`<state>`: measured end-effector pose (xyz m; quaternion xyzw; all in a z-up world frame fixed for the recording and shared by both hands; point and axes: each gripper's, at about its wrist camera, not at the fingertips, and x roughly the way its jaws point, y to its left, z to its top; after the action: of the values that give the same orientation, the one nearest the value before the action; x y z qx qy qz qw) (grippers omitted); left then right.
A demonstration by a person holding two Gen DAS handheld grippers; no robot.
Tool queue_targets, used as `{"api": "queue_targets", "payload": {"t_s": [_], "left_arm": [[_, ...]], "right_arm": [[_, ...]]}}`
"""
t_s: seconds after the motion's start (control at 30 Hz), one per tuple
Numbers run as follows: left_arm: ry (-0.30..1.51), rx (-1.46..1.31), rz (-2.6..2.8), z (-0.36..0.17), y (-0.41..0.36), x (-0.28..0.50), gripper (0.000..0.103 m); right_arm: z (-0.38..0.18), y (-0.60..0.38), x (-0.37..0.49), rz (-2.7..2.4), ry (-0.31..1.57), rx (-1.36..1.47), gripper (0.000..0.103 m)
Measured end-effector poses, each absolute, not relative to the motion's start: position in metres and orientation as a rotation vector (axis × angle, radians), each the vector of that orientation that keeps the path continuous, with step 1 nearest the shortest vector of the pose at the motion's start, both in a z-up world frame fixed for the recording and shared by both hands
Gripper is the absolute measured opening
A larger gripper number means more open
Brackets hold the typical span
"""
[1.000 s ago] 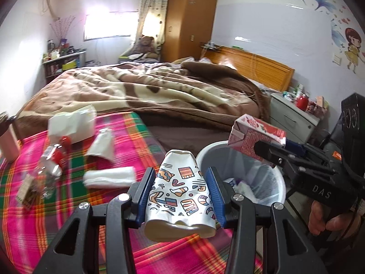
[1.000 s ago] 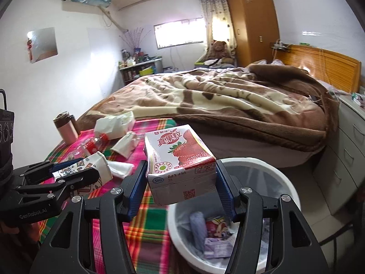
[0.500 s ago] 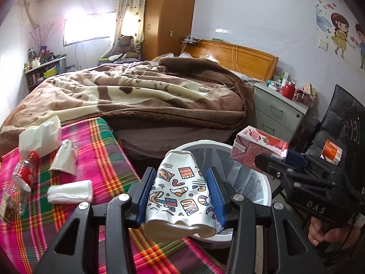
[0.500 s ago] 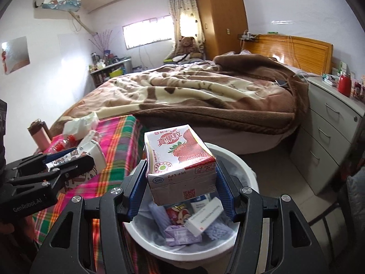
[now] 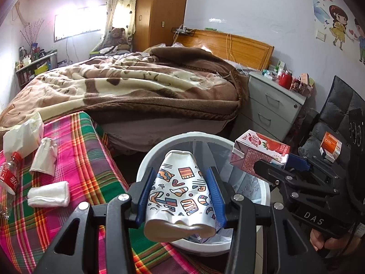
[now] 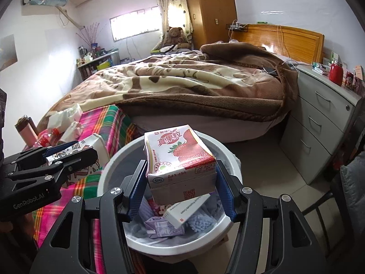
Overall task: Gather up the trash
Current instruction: 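Open the left tool over the bin while the right tool releases the carton into it, then move both tools back over the trash on the bed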
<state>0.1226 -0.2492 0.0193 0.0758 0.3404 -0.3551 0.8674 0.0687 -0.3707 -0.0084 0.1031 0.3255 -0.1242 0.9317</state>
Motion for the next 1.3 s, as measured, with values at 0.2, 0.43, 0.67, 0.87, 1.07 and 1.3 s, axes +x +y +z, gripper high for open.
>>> {"api": "queue_targets", "payload": {"t_s": [0.2,0.43,0.67,0.87,1.07,1.3], "left_arm": [[0.732,0.162,-0.754,0.014,-0.256,0.125,0.049],[0.737,0.148,-0.781,0.015,-0.256,0.124,0.070],[0.742,0.140,-0.772,0.017,-0.248,0.124,0.076],[0.728,0.126,-0.753,0.021,-0.234,0.123,0.076],[0.712,0.106,-0.728,0.027,-0.216,0.123,0.076],[0.693,0.093,-0.686,0.031,-0.191,0.124,0.077]], "right_arm": [[-0.014,-0.375,0.069,-0.271,0.702,0.209,0.059],[-0.016,-0.375,0.070,-0.278,0.723,0.187,0.059],[-0.013,-0.373,0.068,-0.286,0.716,0.193,0.061],[-0.007,-0.364,0.070,-0.273,0.700,0.183,0.062],[-0.004,-0.354,0.072,-0.261,0.690,0.174,0.062],[0.001,-0.338,0.075,-0.225,0.673,0.167,0.062]]}}
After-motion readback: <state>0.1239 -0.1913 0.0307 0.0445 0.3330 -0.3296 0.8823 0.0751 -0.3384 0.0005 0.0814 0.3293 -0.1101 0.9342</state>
